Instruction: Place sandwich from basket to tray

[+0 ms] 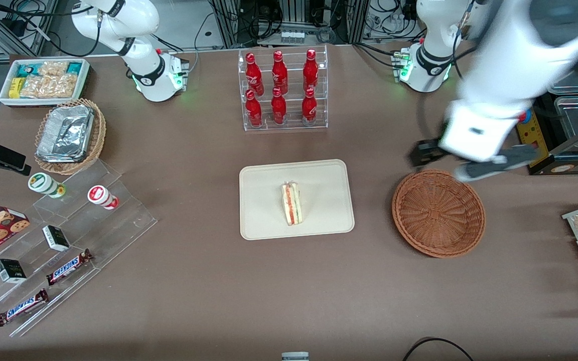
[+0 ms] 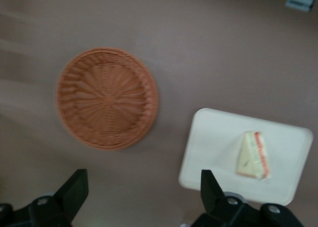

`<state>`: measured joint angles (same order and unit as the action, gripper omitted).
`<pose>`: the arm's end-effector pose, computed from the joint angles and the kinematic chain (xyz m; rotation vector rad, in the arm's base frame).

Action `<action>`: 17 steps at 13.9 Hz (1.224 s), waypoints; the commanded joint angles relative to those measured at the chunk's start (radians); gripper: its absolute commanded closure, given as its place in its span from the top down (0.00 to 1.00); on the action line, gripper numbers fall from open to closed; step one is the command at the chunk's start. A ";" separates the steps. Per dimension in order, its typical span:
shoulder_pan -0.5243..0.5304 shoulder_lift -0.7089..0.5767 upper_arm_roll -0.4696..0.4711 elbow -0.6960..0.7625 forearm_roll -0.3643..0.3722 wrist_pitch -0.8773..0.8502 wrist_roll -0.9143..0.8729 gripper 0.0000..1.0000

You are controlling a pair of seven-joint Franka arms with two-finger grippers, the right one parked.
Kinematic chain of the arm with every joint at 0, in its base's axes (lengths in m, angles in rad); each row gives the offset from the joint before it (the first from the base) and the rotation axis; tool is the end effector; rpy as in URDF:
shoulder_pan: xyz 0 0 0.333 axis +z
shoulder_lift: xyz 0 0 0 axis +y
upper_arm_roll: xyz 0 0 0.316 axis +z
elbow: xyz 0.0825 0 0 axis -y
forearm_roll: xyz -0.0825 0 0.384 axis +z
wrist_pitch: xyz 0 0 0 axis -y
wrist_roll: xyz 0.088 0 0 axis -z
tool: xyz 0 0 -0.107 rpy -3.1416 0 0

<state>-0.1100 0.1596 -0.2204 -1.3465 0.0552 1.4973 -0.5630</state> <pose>0.5691 -0.1758 0.6333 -3.0988 -0.3723 -0.0065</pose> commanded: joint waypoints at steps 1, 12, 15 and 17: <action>0.045 -0.067 0.029 -0.039 -0.026 -0.057 0.158 1.00; 0.069 -0.190 0.223 -0.184 -0.063 -0.063 0.546 1.00; 0.069 -0.248 0.231 -0.261 -0.064 -0.023 0.564 1.00; 0.067 -0.290 0.237 -0.324 -0.064 0.026 0.565 1.00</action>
<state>-0.0390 -0.0485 0.0033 -1.5709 0.0069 1.4680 -0.0207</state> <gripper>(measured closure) 0.000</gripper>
